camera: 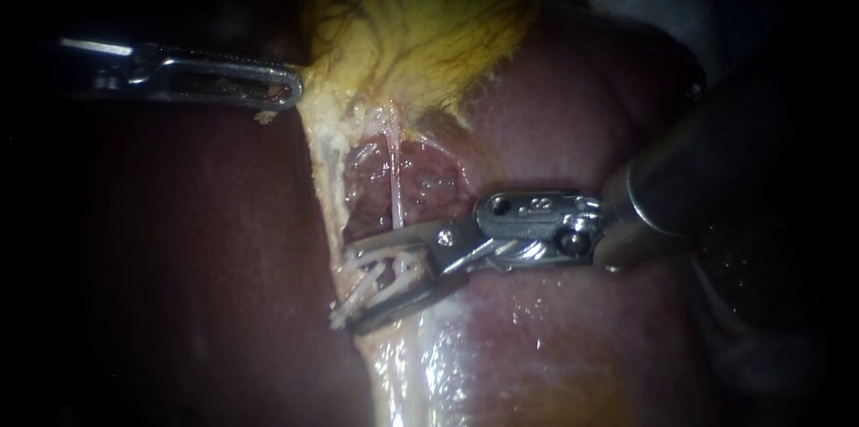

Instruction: Clipping second clip left tube

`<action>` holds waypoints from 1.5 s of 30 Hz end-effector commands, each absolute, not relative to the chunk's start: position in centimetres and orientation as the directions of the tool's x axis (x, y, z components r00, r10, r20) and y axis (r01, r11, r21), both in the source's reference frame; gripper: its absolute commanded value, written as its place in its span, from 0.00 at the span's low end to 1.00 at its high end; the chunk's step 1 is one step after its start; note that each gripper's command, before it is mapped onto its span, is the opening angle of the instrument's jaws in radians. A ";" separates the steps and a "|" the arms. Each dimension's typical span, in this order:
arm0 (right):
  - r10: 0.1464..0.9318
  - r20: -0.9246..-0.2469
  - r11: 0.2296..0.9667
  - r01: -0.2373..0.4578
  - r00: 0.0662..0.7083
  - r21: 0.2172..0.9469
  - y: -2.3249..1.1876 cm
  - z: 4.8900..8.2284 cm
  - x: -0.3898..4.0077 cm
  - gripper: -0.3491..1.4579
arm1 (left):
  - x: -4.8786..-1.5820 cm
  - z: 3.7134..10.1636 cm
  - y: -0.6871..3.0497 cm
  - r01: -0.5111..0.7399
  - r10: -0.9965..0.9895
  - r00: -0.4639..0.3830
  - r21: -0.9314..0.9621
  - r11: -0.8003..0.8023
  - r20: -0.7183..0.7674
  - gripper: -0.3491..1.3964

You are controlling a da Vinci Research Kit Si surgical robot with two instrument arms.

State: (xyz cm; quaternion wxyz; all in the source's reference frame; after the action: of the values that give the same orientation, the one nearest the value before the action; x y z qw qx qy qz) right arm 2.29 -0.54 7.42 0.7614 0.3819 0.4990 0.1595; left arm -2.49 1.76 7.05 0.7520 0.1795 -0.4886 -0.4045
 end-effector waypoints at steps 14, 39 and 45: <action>0.653 -0.607 0.633 0.115 0.453 0.766 -0.40 7.39 1.97 0.49 | -2.48 7.05 1.76 0.433 -0.784 0.196 0.665 0.608 0.589 0.00; 0.878 -0.342 0.338 0.071 0.336 0.938 -0.26 7.81 2.11 0.49 | -2.49 7.08 1.76 0.433 -0.783 0.196 0.664 0.609 0.590 0.00; 0.902 -0.325 0.287 0.168 0.285 0.943 -0.36 7.65 2.19 0.49 | -2.49 7.08 1.76 0.434 -0.783 0.195 0.664 0.609 0.590 0.00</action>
State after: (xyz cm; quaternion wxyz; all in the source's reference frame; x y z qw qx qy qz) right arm 2.20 -0.38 7.63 0.6082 0.5221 0.5198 0.2956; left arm -2.49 1.76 7.08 0.7521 0.1789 -0.4889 -0.4042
